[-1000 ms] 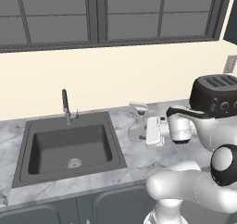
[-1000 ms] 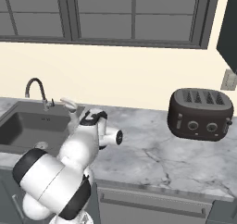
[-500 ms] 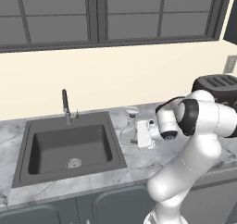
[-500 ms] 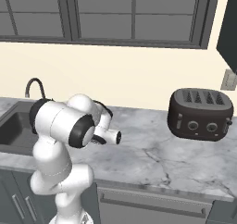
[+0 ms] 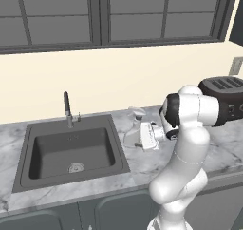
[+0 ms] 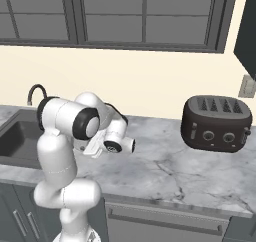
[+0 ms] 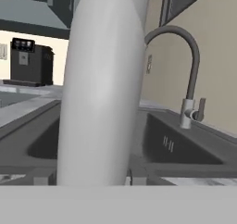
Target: Locate and retrieve the spray and dish brush from the cabinet. Place them next to the sink.
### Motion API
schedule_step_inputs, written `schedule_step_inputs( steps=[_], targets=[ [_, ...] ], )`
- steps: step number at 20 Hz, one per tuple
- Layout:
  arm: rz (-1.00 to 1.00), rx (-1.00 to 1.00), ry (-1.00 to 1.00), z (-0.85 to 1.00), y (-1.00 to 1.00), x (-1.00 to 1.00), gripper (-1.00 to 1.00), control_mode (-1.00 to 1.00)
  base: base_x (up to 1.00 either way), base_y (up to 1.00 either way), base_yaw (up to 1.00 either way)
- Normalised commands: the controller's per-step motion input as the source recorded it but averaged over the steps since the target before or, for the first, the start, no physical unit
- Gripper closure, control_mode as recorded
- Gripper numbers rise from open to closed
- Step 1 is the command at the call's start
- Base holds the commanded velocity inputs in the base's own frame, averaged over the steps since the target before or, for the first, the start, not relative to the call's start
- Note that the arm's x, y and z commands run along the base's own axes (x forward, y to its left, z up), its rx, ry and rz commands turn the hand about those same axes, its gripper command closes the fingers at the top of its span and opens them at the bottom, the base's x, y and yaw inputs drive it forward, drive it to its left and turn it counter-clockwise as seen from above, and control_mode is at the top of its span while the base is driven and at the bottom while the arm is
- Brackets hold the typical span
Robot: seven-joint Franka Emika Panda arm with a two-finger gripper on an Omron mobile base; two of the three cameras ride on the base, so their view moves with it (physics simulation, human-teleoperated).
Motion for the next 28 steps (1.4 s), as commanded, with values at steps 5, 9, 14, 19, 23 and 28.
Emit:
schedule_step_inputs(
  steps=[5,9,14,19,23,28],
  targets=[
    [0.06,-0.01,-0.01,-0.01,0.06,0.0,1.0,-1.0,0.0,0.0,0.0],
    [0.05,-0.06,-0.01,0.07,0.22,0.0,1.0,-1.0,0.0,0.0,0.0],
    [0.05,-0.08,-0.05,0.08,0.19,-0.01,1.0,-1.0,0.0,0.0,0.0],
    [0.02,-0.08,-0.08,0.01,0.12,-0.04,1.0,-1.0,0.0,0.0,0.0],
    [0.01,-0.05,-0.09,0.0,0.02,-0.01,1.0,-1.0,0.0,0.0,0.0],
    [0.0,-0.07,-0.04,0.0,-0.22,-0.06,1.0,-1.0,0.0,0.0,0.0]
  ],
)
